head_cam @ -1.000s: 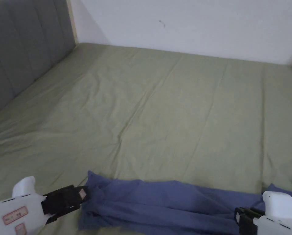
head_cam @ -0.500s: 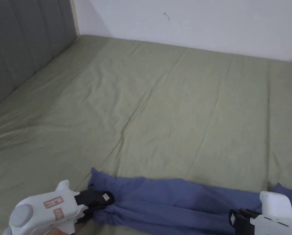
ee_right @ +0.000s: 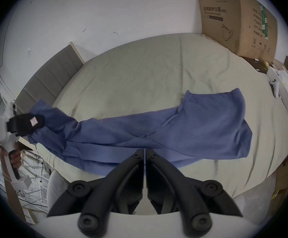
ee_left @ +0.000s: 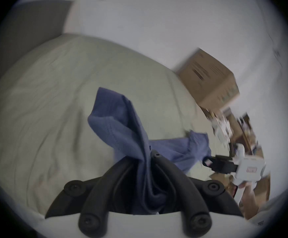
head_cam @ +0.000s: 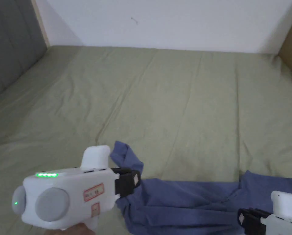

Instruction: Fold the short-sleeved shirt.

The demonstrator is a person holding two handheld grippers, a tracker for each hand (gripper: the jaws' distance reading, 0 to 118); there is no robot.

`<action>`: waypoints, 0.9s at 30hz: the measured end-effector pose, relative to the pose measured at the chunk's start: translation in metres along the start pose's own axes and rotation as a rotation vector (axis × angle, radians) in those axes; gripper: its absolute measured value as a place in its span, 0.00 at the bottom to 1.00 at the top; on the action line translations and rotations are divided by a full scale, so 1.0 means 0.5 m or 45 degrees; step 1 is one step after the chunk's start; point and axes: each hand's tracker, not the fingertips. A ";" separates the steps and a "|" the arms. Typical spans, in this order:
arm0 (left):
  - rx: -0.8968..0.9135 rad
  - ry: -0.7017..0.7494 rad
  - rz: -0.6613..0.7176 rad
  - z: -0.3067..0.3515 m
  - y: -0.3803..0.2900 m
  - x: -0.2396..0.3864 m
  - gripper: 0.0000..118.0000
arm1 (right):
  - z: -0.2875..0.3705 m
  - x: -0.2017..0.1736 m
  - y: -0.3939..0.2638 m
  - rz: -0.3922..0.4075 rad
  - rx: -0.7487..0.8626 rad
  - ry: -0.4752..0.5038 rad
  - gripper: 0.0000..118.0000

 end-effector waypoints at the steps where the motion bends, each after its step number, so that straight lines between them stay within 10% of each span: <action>1: -0.036 -0.026 -0.066 -0.030 0.002 0.041 0.08 | 0.003 0.013 -0.003 -0.006 0.003 -0.018 0.02; 5: -0.191 -0.024 -0.269 -0.176 -0.050 0.135 0.12 | 0.013 0.065 -0.019 -0.126 0.017 -0.068 0.02; 9: -0.375 -0.034 -0.116 -0.266 -0.091 0.137 0.98 | 0.025 0.108 -0.033 -0.165 -0.002 -0.081 0.02; 17: -0.186 -0.048 0.048 -0.162 -0.057 0.064 0.91 | 0.049 0.152 -0.054 -0.200 0.005 -0.129 0.02; 20: -0.151 0.009 0.088 -0.159 -0.068 0.041 0.09 | 0.053 0.144 -0.063 -0.179 0.005 -0.143 0.02; 27: -0.286 0.001 0.003 -0.220 -0.122 0.084 0.01 | 0.056 0.139 -0.055 -0.219 0.059 -0.116 0.02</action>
